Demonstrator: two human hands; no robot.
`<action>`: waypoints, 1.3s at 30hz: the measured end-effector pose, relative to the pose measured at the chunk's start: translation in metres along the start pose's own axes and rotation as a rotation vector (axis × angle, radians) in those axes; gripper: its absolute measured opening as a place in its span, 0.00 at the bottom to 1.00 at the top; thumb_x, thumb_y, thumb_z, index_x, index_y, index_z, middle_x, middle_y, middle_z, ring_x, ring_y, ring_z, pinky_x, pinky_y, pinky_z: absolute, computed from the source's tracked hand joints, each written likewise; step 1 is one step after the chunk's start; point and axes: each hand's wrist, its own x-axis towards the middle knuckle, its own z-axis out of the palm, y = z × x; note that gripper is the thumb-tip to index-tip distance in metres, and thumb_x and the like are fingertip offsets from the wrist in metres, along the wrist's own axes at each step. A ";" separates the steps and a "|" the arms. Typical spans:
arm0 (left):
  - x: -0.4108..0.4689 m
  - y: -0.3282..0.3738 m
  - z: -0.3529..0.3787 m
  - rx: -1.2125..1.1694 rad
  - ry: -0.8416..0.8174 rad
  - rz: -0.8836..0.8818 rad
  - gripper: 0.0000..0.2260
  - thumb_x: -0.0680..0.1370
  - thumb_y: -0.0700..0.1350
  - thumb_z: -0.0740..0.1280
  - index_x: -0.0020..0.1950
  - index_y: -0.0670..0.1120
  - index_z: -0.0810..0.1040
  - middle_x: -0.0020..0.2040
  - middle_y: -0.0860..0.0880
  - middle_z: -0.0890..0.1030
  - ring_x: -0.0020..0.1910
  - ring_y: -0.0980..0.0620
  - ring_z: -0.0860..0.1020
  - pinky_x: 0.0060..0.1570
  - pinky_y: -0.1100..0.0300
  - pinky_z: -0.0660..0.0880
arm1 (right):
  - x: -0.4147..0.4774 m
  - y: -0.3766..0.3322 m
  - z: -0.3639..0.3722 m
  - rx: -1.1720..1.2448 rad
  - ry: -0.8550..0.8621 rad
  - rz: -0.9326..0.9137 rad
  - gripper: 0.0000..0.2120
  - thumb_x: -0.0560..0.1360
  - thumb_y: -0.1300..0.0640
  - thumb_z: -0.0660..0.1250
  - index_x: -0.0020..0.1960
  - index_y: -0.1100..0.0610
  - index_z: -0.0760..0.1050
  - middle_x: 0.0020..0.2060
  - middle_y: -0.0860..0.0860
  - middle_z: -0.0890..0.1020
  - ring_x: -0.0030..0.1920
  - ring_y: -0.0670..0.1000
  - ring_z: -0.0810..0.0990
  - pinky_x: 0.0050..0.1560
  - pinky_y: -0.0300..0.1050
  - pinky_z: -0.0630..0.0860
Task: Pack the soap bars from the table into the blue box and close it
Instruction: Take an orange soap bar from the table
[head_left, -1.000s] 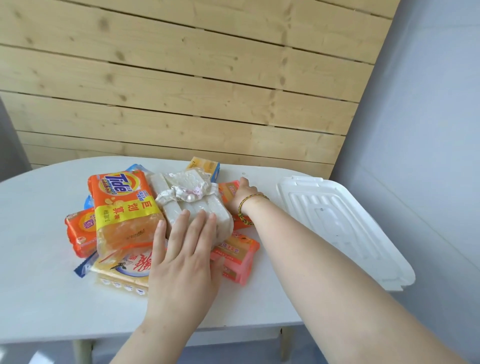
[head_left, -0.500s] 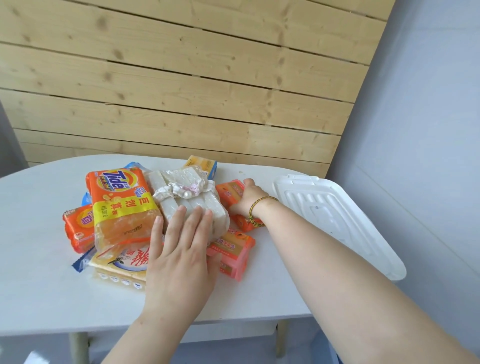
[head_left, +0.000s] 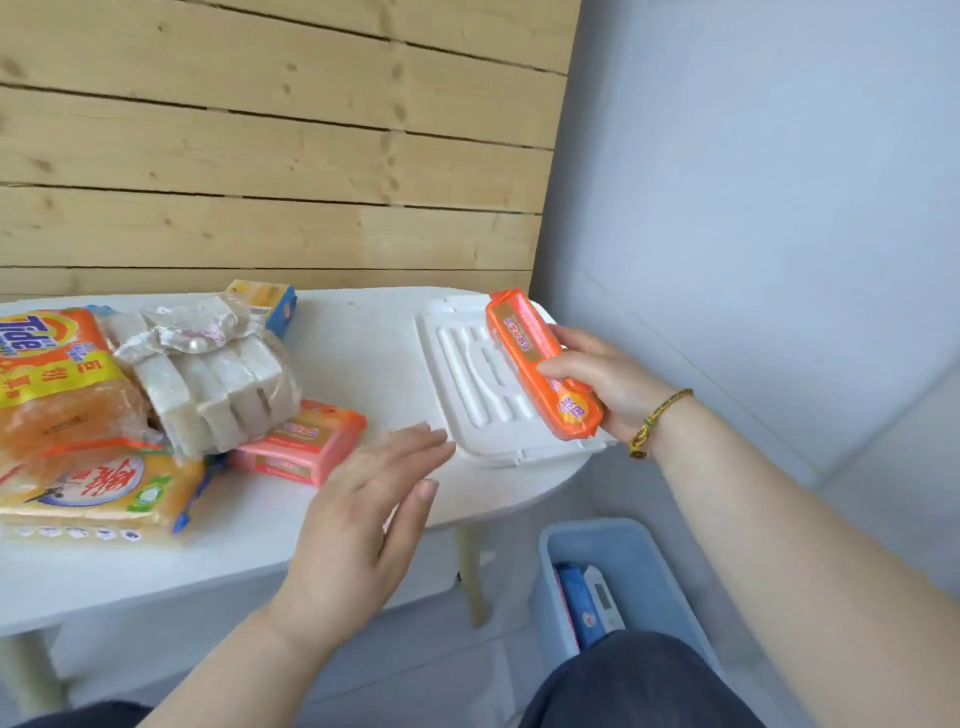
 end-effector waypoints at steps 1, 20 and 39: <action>-0.002 0.006 0.009 -0.063 -0.036 -0.003 0.25 0.79 0.55 0.49 0.53 0.41 0.79 0.55 0.52 0.75 0.57 0.59 0.71 0.62 0.72 0.62 | -0.016 0.009 -0.016 0.051 0.005 0.027 0.12 0.74 0.65 0.59 0.55 0.53 0.71 0.35 0.48 0.82 0.28 0.43 0.81 0.29 0.34 0.77; -0.044 -0.030 0.241 0.223 -1.096 -0.073 0.21 0.80 0.52 0.52 0.72 0.54 0.55 0.76 0.52 0.54 0.74 0.53 0.54 0.71 0.60 0.50 | -0.072 0.272 -0.111 -0.179 0.279 0.579 0.24 0.69 0.67 0.64 0.62 0.55 0.64 0.38 0.46 0.73 0.37 0.45 0.73 0.33 0.37 0.69; -0.071 -0.081 0.295 0.294 -1.333 -0.048 0.25 0.79 0.56 0.49 0.74 0.53 0.43 0.72 0.59 0.36 0.64 0.57 0.26 0.65 0.59 0.29 | 0.004 0.404 -0.091 -0.654 0.349 0.759 0.29 0.75 0.62 0.58 0.73 0.56 0.52 0.67 0.58 0.70 0.64 0.58 0.72 0.65 0.54 0.70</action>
